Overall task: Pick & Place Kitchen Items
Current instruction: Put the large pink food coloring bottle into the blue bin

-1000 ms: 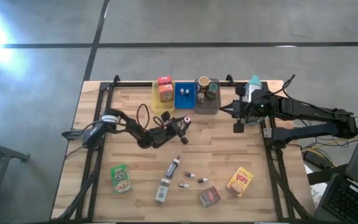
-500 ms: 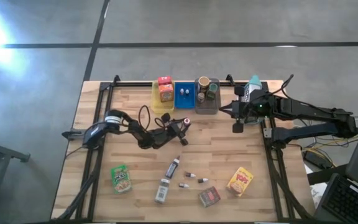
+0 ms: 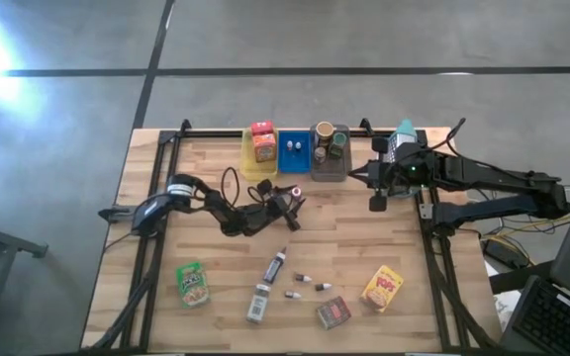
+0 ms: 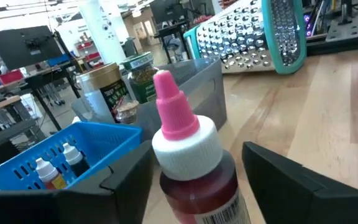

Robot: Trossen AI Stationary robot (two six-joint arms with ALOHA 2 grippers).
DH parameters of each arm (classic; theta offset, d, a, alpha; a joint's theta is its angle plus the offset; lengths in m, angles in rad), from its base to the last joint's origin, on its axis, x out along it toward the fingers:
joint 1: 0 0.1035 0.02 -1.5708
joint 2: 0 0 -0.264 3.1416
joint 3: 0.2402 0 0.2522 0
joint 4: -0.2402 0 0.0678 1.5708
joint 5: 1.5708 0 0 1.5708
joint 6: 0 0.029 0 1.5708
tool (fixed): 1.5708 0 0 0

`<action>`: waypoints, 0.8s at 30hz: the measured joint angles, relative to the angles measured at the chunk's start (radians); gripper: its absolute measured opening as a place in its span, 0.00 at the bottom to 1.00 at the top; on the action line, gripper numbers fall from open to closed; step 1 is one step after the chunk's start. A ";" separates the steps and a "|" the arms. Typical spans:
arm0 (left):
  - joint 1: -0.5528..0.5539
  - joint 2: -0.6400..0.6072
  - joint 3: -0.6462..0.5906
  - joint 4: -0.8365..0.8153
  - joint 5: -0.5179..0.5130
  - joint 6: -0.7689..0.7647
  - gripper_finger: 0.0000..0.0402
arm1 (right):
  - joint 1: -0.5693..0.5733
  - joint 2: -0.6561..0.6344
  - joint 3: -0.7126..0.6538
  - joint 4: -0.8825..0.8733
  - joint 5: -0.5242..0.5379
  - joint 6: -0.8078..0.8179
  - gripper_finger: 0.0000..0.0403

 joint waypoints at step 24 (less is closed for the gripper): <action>-0.020 -0.683 -0.035 -1.180 0.077 -0.470 0.68 | -0.002 0.092 0.052 -0.030 0.002 0.153 0.11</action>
